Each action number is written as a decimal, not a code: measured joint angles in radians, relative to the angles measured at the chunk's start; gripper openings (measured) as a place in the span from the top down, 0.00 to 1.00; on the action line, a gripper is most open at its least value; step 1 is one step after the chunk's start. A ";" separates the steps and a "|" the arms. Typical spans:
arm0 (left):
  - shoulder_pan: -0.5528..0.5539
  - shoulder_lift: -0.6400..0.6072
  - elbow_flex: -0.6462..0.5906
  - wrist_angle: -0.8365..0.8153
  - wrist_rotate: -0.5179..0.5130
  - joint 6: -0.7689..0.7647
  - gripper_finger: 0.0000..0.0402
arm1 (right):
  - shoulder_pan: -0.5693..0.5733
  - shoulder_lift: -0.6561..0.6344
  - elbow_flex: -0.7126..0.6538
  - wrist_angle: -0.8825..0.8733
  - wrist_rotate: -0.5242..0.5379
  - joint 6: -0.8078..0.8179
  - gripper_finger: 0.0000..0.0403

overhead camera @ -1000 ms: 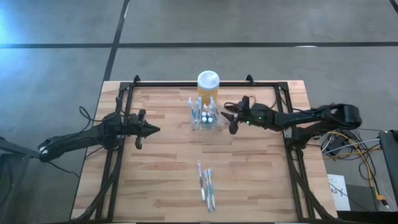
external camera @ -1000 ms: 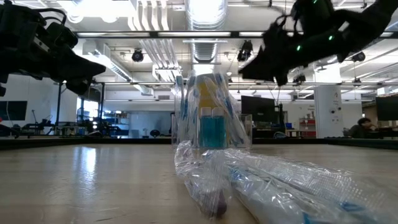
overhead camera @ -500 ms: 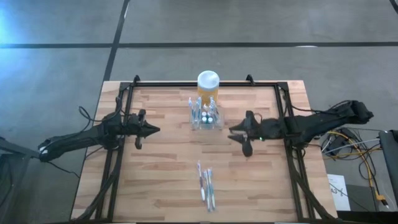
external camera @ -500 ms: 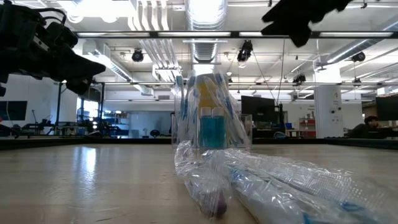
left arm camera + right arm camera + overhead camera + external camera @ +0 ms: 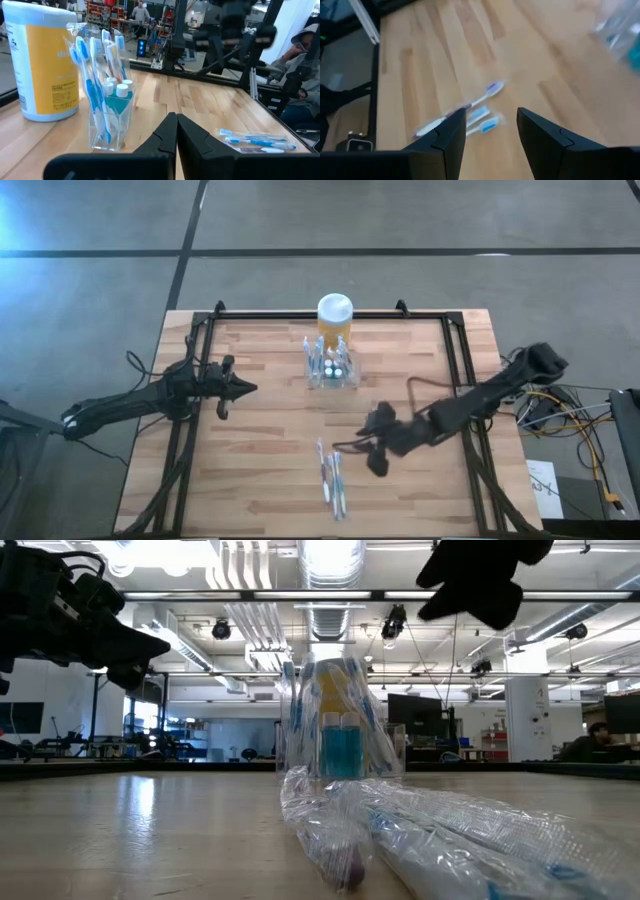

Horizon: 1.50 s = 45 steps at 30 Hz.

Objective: Pick & Place toothbrushing station
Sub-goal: Put the blue toothbrush into the transparent organizer

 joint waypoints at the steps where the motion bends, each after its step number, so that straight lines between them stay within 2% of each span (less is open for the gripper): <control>1: 0.000 0.000 0.000 0.000 0.000 0.000 0.98 | 0.006 0.038 0.016 0.000 0.000 0.025 0.58; 6: 0.000 0.000 0.000 0.000 0.000 -0.001 0.98 | 0.020 0.235 0.103 0.000 -0.005 0.227 0.58; 11: 0.000 0.000 0.000 0.000 0.000 -0.001 0.98 | 0.019 0.426 0.227 -0.027 -0.074 0.356 0.58; 16: 0.000 0.000 0.000 0.000 0.000 0.020 0.98 | 0.024 0.558 0.398 -0.230 -0.134 0.447 0.53; 21: 0.000 0.000 0.001 0.000 -0.001 0.034 0.98 | 0.031 0.654 0.566 -0.469 -0.134 0.493 0.50; 29: 0.000 0.000 0.001 -0.003 -0.001 0.047 0.98 | 0.043 0.723 0.675 -0.501 -0.138 0.500 0.48; 36: 0.000 0.004 0.001 -0.010 0.002 0.020 0.98 | 0.049 0.726 0.652 -0.533 -0.142 0.529 0.48; 45: 0.000 0.004 0.001 -0.014 0.003 0.004 0.98 | 0.049 0.726 0.640 -0.519 -0.140 0.478 0.48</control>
